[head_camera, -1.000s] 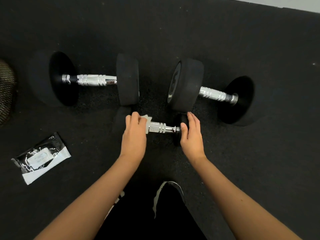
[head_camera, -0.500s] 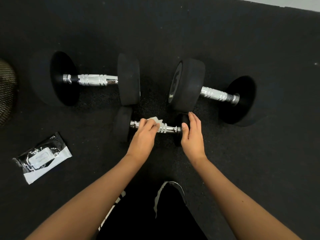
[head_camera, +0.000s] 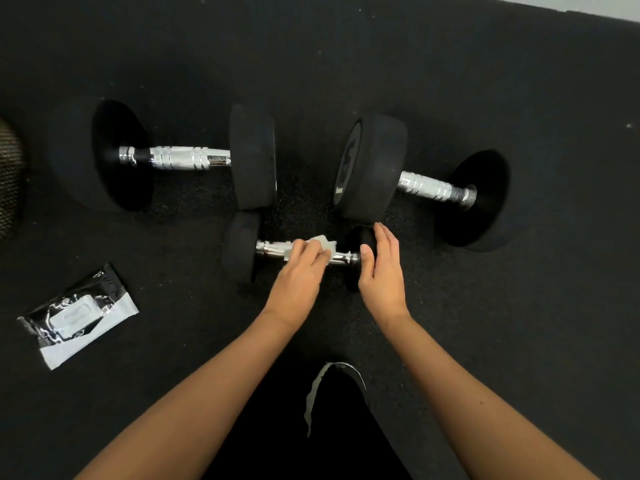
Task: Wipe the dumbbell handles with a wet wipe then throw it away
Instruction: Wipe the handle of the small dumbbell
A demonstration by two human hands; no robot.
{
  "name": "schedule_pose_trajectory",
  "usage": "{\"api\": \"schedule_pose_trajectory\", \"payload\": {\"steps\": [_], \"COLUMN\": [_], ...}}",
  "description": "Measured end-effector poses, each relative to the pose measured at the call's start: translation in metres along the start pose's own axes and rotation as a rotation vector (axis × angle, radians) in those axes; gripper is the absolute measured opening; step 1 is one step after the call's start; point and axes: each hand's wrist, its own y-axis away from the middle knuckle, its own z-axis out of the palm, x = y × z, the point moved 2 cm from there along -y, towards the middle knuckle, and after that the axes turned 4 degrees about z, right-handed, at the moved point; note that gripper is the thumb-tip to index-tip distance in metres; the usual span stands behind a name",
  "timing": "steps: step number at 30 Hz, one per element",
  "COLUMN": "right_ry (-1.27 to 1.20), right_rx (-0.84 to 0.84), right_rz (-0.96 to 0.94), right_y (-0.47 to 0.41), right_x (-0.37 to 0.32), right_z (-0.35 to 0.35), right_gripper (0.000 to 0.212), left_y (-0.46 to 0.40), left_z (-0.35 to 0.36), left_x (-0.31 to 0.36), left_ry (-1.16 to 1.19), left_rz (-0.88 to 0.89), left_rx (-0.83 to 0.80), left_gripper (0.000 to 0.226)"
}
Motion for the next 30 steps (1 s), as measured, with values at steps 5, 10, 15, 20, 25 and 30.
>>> {"api": "schedule_pose_trajectory", "payload": {"steps": [5,10,15,20,25,30], "right_ry": [0.009,0.015,0.020,0.017,0.002,-0.032], "right_rx": [-0.009,-0.008,-0.008,-0.025,-0.129,0.040], "right_rz": [0.001,-0.001,0.005,0.026,0.065,0.143], "right_y": [-0.001,0.000,0.000,0.000,-0.004,-0.001], "right_x": [0.000,-0.001,-0.002,-0.002,-0.006,-0.027], "right_z": [-0.001,-0.001,-0.001,-0.001,-0.015,-0.055], "right_gripper": [0.048,0.049,0.048,0.048,0.049,0.033], "left_y": [-0.009,-0.017,-0.026,-0.004,0.015,-0.013], "left_z": [-0.003,-0.017,-0.008,-0.002,-0.005,-0.051], "left_x": [0.015,-0.016,0.013,0.045,0.029,0.036], "left_ry": [-0.117,-0.074,-0.115,-0.114,0.341,1.356], "left_rz": [0.170,-0.069,0.042,0.098,-0.274,-1.016], "left_rx": [-0.094,-0.060,-0.137,-0.175,-0.263,0.043], "left_gripper": [0.032,0.037,0.034,0.038,0.020,0.011]}}
